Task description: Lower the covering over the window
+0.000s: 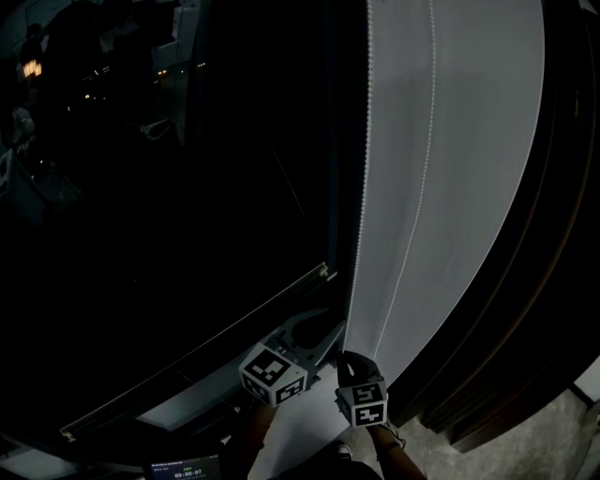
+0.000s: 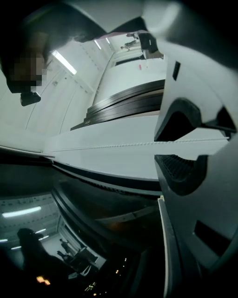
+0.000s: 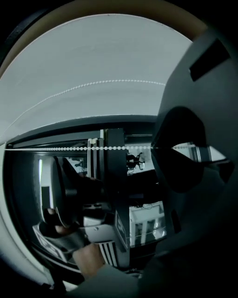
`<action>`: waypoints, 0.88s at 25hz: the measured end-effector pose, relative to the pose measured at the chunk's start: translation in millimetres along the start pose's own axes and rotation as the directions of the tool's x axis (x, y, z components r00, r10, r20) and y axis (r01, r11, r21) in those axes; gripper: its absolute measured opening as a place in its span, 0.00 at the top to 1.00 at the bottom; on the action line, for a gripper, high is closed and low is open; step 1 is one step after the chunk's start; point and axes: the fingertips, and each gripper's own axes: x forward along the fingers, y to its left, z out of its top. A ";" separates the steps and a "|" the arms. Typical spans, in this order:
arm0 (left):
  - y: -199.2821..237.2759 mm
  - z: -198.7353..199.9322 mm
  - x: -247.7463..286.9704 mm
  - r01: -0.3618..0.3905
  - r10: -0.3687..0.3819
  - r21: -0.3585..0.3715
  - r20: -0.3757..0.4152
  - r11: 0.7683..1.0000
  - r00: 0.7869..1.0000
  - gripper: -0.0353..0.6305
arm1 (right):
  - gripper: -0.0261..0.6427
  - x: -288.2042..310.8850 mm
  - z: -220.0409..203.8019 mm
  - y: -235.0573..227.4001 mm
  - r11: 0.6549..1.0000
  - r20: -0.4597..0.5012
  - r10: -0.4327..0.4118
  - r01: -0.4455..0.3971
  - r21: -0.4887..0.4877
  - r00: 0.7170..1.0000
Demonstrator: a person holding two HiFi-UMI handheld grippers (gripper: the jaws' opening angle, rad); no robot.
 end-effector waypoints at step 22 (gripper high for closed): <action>-10.9 21.0 22.1 0.014 -0.013 -0.010 0.101 1.000 0.995 0.94 | 0.94 -40.8 -6.7 6.8 1.000 0.036 0.008 -0.008 0.009 0.999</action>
